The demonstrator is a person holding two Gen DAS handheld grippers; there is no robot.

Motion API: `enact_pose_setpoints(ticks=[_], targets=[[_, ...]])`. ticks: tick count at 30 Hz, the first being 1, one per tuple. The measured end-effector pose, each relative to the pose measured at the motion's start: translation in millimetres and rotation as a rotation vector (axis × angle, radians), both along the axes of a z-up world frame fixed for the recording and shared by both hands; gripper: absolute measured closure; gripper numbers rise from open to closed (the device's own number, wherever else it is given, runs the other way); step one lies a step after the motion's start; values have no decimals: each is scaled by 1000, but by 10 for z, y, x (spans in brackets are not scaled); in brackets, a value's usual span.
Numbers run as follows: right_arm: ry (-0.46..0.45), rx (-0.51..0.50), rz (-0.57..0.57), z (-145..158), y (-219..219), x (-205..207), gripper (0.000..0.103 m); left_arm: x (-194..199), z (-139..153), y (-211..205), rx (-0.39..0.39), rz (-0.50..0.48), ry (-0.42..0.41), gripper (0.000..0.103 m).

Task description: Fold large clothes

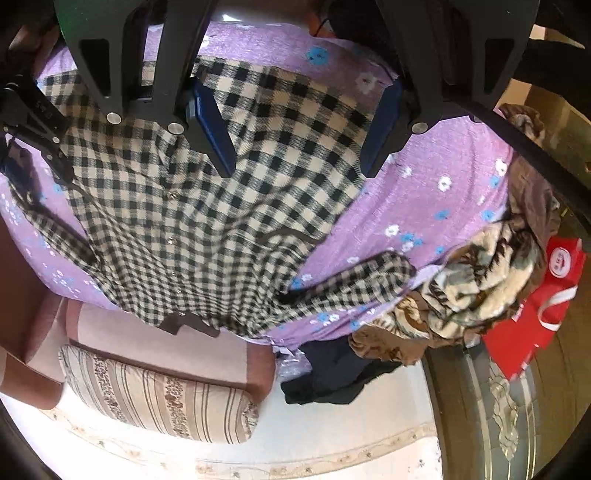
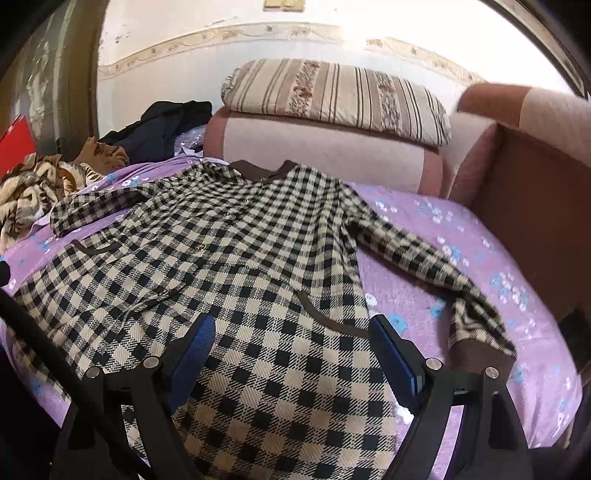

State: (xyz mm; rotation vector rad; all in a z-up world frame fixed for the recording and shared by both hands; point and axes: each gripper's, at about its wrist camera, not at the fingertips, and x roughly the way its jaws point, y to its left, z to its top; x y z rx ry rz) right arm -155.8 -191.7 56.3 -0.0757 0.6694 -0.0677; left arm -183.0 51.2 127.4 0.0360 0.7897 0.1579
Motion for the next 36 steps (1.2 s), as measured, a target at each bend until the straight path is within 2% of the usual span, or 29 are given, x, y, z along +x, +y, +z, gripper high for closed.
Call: enact_pose_setpoints(ticks=[10, 24, 30, 34, 36], targets=[[-3, 10, -2, 1, -31, -6, 15, 52, -46, 17, -8, 20, 22, 34], [28, 0, 2, -88, -34, 22, 15, 139, -105, 201, -57, 81, 52, 34], [56, -5, -7, -145, -61, 59, 15, 160, -22, 143, -41, 76, 17, 34], [41, 95, -3, 42, -151, 227, 15, 373, 43, 53, -32, 61, -1, 34], [37, 128, 10, 194, -171, 405, 15, 551, 81, -2, 12, 64, -4, 34]])
